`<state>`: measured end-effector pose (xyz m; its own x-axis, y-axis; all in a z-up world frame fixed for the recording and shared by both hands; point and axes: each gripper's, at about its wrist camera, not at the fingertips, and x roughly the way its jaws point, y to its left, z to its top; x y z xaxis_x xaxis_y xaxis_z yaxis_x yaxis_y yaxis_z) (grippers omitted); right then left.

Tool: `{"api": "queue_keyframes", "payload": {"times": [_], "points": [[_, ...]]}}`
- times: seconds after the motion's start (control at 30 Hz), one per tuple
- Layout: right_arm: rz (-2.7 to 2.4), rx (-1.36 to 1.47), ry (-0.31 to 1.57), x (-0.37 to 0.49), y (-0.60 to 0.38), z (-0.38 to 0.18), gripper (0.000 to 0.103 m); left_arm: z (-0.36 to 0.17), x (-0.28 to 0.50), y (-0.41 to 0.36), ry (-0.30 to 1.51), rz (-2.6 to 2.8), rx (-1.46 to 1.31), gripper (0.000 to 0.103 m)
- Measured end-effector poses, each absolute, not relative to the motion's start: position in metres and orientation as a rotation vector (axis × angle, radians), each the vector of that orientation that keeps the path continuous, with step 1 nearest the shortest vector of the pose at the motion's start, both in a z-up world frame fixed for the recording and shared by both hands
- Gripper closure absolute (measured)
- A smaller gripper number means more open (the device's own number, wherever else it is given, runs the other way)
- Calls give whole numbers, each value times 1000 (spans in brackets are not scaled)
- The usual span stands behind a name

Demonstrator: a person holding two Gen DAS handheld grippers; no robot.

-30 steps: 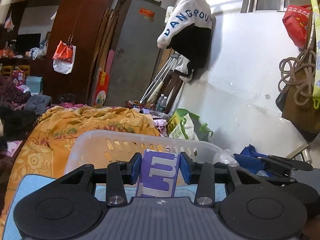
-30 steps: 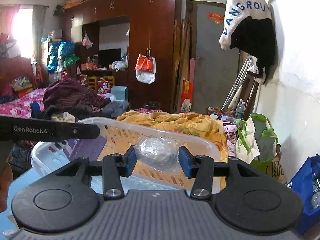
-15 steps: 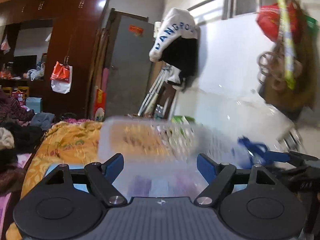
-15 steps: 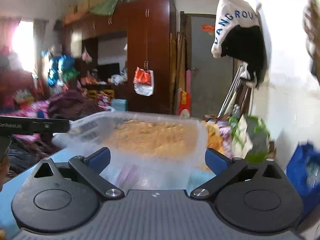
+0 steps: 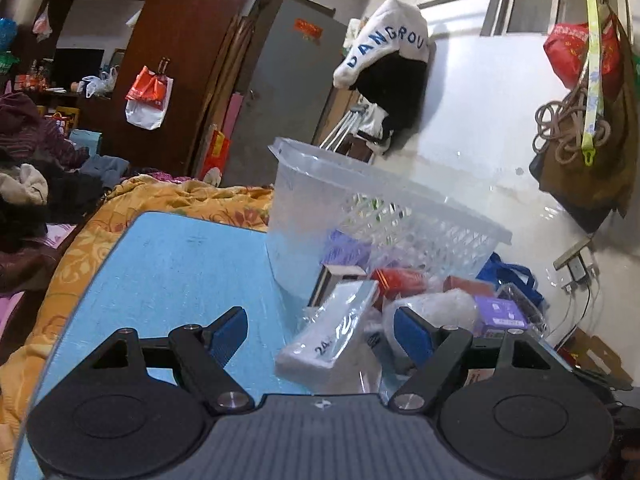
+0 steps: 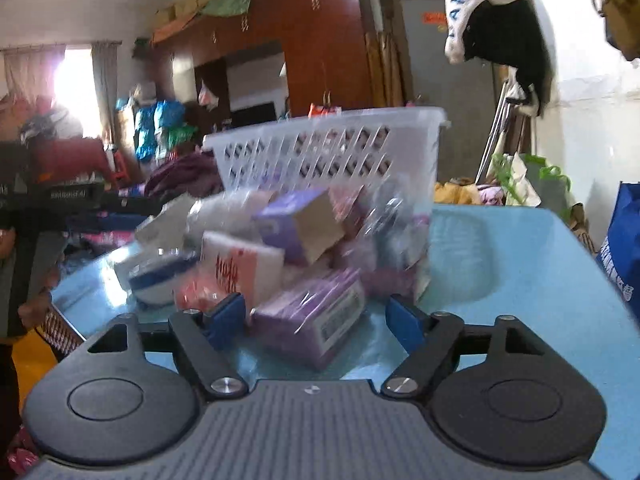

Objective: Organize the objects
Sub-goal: 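Grasp the white wrapped pack with the left gripper while the right grasps a purple barcoded box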

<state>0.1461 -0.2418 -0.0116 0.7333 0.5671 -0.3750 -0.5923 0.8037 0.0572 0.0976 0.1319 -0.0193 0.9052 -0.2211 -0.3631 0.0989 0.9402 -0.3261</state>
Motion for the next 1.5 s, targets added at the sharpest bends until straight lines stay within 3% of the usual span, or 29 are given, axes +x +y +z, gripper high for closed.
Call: {"api": "queue_keyframes", "payload": {"times": [0.17,0.4,0.47,0.53,0.6,1.5], "points": [[648,-78,402,144,-239,-23,38,-27,99,126,437,-155,-269,20],[638,-88,372,138,-248,-19,39,-33,106,128,463,-151,-296,20],[637,-81,369,138,-250,-17,40,-35,106,128,463,-148,-311,30],[635,-78,365,138,-252,-16,40,-36,105,130,456,-159,-329,51],[636,-76,361,138,-254,-15,40,-35,103,131,438,-162,-339,58],[649,-80,220,117,-252,15,40,-9,62,106,228,-207,-287,58]]}}
